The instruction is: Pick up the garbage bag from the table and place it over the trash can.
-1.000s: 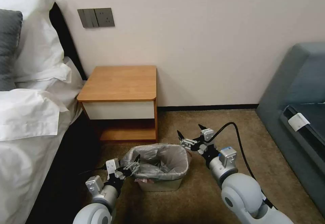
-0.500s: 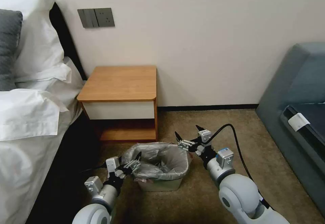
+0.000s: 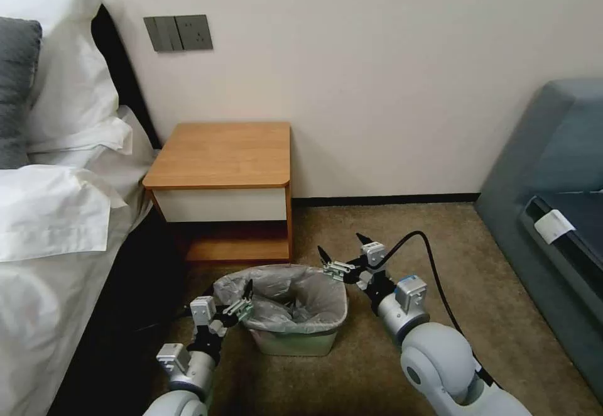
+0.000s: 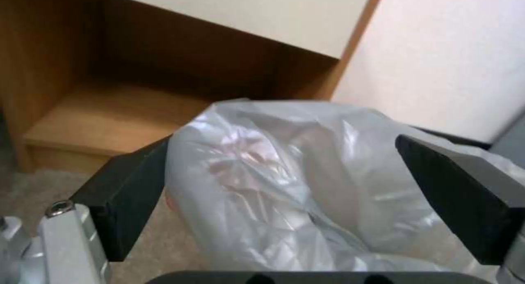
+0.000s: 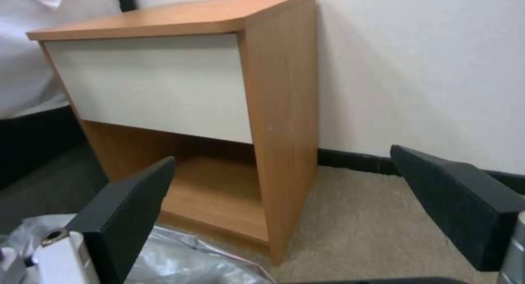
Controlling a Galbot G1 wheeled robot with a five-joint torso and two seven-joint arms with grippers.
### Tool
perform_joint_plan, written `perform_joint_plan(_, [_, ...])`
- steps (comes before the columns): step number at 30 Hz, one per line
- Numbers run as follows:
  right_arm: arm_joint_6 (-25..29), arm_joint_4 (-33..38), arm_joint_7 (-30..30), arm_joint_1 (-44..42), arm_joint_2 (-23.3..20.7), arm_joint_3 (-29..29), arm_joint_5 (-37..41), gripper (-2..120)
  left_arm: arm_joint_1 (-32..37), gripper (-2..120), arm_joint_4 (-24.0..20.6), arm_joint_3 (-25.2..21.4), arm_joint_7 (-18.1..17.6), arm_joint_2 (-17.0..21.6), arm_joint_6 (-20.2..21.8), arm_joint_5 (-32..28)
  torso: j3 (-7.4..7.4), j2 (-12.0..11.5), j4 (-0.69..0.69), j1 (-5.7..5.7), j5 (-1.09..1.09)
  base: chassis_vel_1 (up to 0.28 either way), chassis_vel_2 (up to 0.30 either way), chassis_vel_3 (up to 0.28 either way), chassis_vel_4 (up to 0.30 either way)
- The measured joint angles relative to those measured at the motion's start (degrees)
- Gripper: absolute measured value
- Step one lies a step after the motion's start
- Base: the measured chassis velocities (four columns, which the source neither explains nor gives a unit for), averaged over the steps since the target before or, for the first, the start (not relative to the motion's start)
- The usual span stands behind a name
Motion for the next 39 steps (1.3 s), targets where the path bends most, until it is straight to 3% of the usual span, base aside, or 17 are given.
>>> perform_joint_plan(8, [-0.23,0.56,-0.29,0.48,-0.83,0.06,0.42,100,0.42,99,1.54,0.76,1.28,-0.18,-3.14,1.93,0.00,0.00,0.00,0.00,0.00,0.000,0.000,0.000,0.000])
perform_joint_plan(15, [-0.87,0.56,-0.48,1.36,-1.74,-0.11,1.28,100,0.34,100,3.28,0.76,1.60,-0.70,-11.58,8.65,0.00,0.00,0.00,0.00,0.00,0.000,0.000,0.000,0.000])
perform_joint_plan(20, [-1.44,0.08,-1.22,2.88,-3.55,-2.01,2.84,100,-0.18,99,4.40,0.81,2.95,-0.58,-15.11,8.44,0.00,0.00,0.00,0.00,0.00,0.000,0.000,0.000,0.000])
perform_joint_plan(23, [-1.45,-0.35,-2.92,3.84,-4.99,-3.03,3.02,100,-0.29,99,4.42,0.88,3.82,-0.40,-15.19,7.53,0.00,0.00,-0.01,0.00,0.00,0.000,0.000,0.000,0.000])
perform_joint_plan(25, [-0.74,-1.94,-8.00,7.72,-8.50,-5.34,2.60,100,-0.34,97,3.92,1.22,6.03,0.19,-14.19,4.34,0.00,0.00,0.00,0.00,0.00,0.000,0.000,0.000,0.000])
perform_joint_plan(29, [1.77,-5.73,-12.69,13.98,-11.49,-8.78,2.46,100,-0.41,95,3.11,1.45,6.72,0.58,-12.20,1.13,0.00,0.00,0.01,0.00,-0.01,0.000,0.000,0.000,0.000])
perform_joint_plan(35, [3.04,-11.91,-14.36,20.69,-12.53,-14.69,3.61,100,-0.50,95,2.69,1.44,6.76,0.72,-10.89,-0.22,0.00,0.00,0.00,0.00,-0.01,0.000,0.000,0.000,0.000])
perform_joint_plan(39, [5.22,-20.05,-16.40,29.32,-10.25,-22.09,5.26,100,-0.47,94,2.66,1.47,6.70,0.68,-10.41,-0.77,0.01,0.00,0.00,0.00,0.00,0.000,0.000,0.000,0.000])
